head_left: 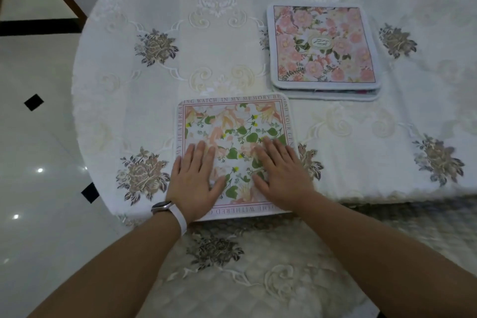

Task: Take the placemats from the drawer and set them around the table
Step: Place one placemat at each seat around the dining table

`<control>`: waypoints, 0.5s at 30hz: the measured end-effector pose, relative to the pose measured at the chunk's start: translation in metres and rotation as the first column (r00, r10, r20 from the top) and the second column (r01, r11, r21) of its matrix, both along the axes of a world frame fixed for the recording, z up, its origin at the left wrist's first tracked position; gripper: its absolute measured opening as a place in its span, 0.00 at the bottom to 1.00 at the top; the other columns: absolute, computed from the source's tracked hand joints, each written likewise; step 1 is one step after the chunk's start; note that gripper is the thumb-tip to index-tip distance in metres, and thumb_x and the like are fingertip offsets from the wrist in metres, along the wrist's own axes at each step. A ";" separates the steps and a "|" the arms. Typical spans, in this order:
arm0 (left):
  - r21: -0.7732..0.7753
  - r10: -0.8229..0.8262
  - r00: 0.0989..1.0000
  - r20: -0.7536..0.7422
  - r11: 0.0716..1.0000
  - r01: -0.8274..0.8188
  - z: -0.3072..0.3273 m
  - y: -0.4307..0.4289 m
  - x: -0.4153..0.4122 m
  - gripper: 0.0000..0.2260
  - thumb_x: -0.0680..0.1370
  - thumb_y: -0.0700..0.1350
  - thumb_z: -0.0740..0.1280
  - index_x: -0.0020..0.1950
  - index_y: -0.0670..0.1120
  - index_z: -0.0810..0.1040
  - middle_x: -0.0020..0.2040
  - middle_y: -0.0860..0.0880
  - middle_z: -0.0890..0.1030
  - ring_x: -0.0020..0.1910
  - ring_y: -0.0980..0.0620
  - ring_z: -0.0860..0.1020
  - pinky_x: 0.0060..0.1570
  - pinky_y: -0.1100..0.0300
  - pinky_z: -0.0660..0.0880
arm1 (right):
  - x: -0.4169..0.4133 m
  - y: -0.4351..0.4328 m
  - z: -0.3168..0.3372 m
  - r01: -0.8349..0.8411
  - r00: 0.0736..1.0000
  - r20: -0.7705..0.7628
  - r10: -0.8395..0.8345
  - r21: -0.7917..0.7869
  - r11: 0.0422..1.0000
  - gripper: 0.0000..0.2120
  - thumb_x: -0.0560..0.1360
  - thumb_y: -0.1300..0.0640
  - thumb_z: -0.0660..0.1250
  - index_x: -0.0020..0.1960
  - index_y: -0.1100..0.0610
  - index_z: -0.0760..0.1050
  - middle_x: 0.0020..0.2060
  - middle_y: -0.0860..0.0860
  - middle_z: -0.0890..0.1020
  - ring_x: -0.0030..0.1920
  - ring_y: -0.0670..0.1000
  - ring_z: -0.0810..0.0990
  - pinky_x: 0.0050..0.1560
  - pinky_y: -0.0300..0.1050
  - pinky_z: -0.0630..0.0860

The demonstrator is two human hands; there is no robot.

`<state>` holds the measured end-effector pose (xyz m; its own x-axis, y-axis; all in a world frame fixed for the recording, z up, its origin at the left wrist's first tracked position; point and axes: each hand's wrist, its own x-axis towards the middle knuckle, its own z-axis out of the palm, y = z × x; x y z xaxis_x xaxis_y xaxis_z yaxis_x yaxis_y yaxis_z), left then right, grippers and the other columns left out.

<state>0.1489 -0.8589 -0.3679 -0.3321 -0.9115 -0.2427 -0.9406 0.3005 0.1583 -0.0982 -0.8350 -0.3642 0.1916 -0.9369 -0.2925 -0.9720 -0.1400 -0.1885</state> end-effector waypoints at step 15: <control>-0.071 -0.018 0.981 -0.192 0.997 0.005 0.042 -0.044 0.007 0.22 0.77 0.54 0.58 0.67 0.45 0.74 0.66 0.45 0.76 0.63 0.44 0.73 0.61 0.48 0.71 | -0.021 -0.042 0.045 0.182 0.975 0.136 -0.177 -0.026 0.983 0.26 0.80 0.46 0.57 0.74 0.57 0.65 0.73 0.55 0.66 0.72 0.55 0.66 0.70 0.50 0.65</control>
<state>0.1560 -0.9026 -0.3258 -0.3771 -0.9198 -0.1088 -0.8908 0.3280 0.3146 -0.1191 -0.8769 -0.3191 0.0541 -0.9695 -0.2392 -0.9485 0.0250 -0.3157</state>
